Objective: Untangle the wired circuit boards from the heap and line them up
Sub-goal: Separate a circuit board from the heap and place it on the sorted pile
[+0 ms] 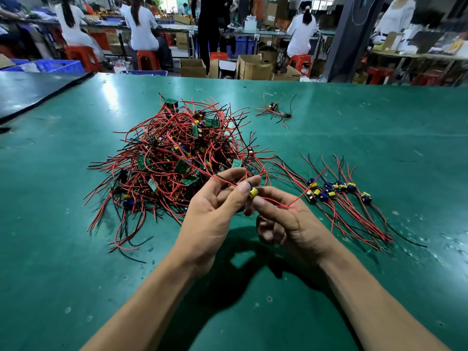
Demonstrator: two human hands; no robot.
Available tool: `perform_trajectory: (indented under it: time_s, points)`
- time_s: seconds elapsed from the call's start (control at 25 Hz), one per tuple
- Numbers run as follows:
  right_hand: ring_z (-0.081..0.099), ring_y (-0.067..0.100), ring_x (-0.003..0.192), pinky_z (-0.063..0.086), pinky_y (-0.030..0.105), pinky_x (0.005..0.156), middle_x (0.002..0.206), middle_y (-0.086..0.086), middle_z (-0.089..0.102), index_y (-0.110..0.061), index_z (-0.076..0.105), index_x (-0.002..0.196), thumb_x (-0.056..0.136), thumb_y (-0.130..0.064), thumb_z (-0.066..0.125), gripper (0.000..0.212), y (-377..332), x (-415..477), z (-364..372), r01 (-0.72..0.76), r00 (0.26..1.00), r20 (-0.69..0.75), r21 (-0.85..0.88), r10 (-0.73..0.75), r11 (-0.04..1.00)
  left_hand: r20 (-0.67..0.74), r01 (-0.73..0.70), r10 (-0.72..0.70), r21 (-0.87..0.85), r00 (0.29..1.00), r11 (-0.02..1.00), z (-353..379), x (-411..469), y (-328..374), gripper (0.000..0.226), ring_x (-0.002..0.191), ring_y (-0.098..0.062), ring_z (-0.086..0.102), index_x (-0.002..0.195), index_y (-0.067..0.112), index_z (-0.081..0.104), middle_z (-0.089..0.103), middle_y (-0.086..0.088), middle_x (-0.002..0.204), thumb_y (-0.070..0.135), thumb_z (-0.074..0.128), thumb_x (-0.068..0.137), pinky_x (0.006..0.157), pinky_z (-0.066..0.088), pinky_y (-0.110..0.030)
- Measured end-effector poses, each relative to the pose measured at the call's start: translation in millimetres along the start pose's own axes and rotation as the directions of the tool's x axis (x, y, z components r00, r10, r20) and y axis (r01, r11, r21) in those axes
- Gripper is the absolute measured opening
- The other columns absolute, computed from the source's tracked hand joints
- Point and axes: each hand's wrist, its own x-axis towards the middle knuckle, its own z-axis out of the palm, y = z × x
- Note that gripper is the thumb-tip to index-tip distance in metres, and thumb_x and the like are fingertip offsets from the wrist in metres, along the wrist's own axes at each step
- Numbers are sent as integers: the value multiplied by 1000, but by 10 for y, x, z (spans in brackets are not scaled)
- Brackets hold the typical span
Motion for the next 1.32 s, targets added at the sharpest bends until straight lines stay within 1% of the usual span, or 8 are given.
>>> perform_trajectory:
  time_s: [0.2,0.4,0.52,0.64,0.92,1.0,1.16,1.32]
  points:
    - [49,7,46,41,16,43,82,1,68,-11,73,99,84,-25,70,20,25,31,38,52,996,-76,121,-43,991,47,-35,37,-40,998,999,-19,-6,-28,47,102,-11,68,117,14,67,73,-3,114,5,75,72,85,53,-20]
    - [48,4,44,38,14,45,76,0,68,-15,78,87,77,-32,81,20,-66,-16,-107,-68,997,59,186,58,980,158,160,-143,-105,977,982,-88,-15,-82,58,101,-25,64,120,22,67,69,-10,115,-5,74,69,96,51,-42]
    - [45,5,40,27,20,49,60,-2,56,-13,74,82,65,-38,91,34,-116,-43,-187,-151,986,89,168,138,974,133,256,-249,-42,959,966,-90,-5,-107,40,77,-19,66,106,13,68,66,-11,94,1,79,70,68,58,-28]
    - [57,6,48,36,12,44,64,0,65,-17,76,77,73,-37,83,22,-150,-78,-183,-201,967,172,64,188,977,163,427,-410,-92,897,899,-49,3,-83,29,53,-23,63,100,3,61,66,-16,74,23,67,80,47,54,-28]
    - [49,6,42,25,31,56,59,-4,59,-15,72,83,83,-38,70,23,-129,-45,-152,-213,973,80,-29,214,977,144,387,-371,-112,918,915,24,-78,-124,50,60,-26,70,107,0,57,71,-23,90,38,71,77,51,55,-27]
    - [47,5,41,28,29,54,58,-5,57,-3,68,100,87,-34,69,34,-94,-30,-147,-223,974,30,-19,223,975,122,389,-375,-117,919,914,32,-80,-114,45,60,-24,71,107,4,57,73,-21,88,33,72,76,50,55,-26]
    - [50,3,42,30,12,38,62,-3,61,-12,66,88,83,-22,70,12,-85,-1,-119,-198,980,-14,-2,198,980,71,419,-413,-145,908,896,19,-75,-81,50,61,-24,72,117,3,54,73,-21,86,21,73,74,50,56,-25]
    - [56,9,52,44,17,43,75,6,66,-11,75,88,77,-19,76,14,-56,7,-142,-173,984,-44,5,173,985,128,462,-448,-114,885,879,14,-75,-81,47,64,-27,72,115,-1,56,72,-25,89,16,72,75,53,58,-29]
